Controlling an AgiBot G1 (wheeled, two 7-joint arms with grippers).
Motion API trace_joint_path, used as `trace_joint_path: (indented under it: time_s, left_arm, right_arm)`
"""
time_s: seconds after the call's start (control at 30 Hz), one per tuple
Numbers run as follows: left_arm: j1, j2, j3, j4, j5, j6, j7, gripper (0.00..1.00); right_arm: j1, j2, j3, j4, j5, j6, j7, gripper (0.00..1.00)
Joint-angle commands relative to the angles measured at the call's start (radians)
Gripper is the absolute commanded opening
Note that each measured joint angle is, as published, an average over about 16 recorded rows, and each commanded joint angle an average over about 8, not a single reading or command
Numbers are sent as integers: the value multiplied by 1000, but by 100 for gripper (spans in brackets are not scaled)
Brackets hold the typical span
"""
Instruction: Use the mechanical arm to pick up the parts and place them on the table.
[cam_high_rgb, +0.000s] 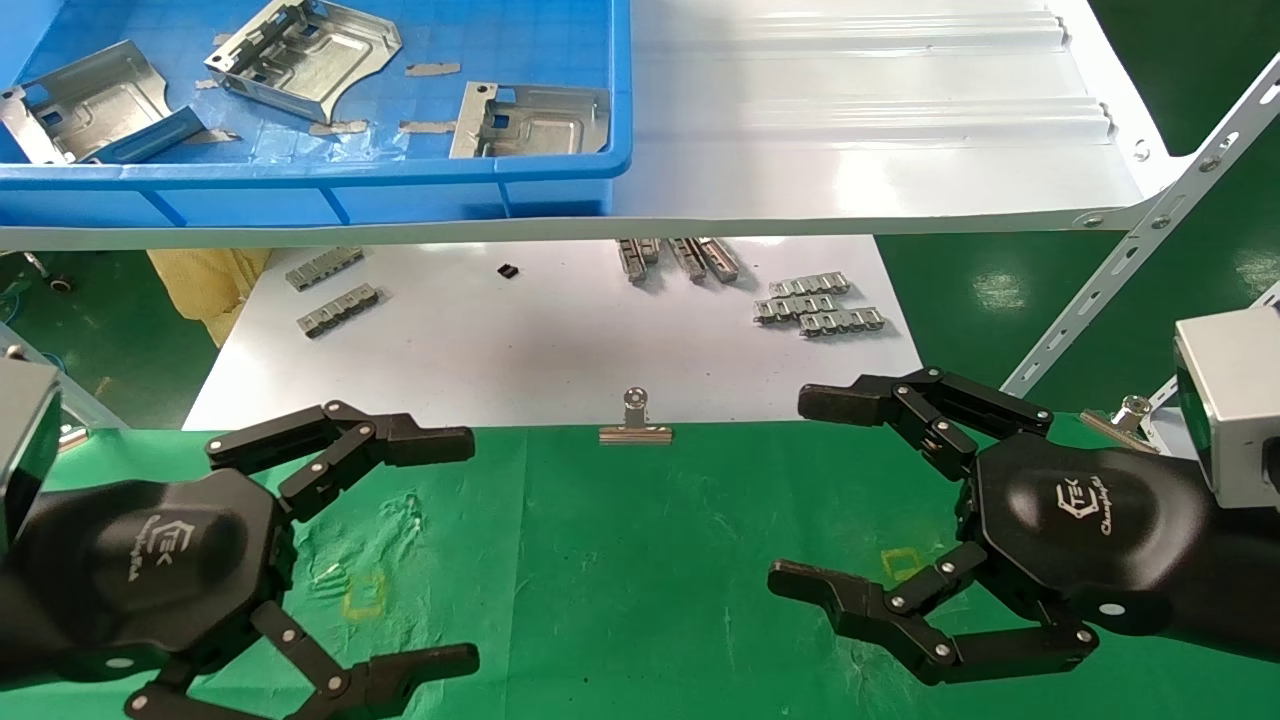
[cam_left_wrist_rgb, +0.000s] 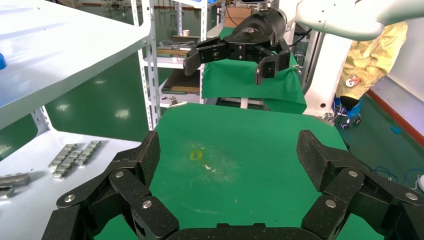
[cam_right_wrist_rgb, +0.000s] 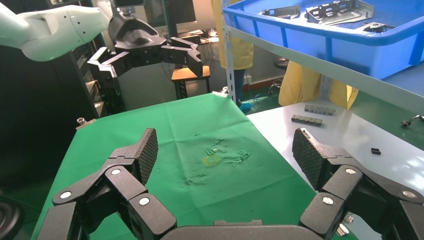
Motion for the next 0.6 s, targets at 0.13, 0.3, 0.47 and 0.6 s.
trace_joint_path:
  time_s: [0.13,0.3,0.47,0.6]
  left_arm:
    - [0,0,0,0,0,0,0,100]
    - [0,0,0,0,0,0,0,100]
    - [0,0,0,0,0,0,0,100]
    - [0,0,0,0,0,0,0,100]
  right_arm:
    - [0,0,0,0,0,0,0,0]
    - [0,0,0,0,0,0,0,0]
    - [0,0,0,0,0,0,0,0]
    - [0,0,0,0,0,0,0,0]
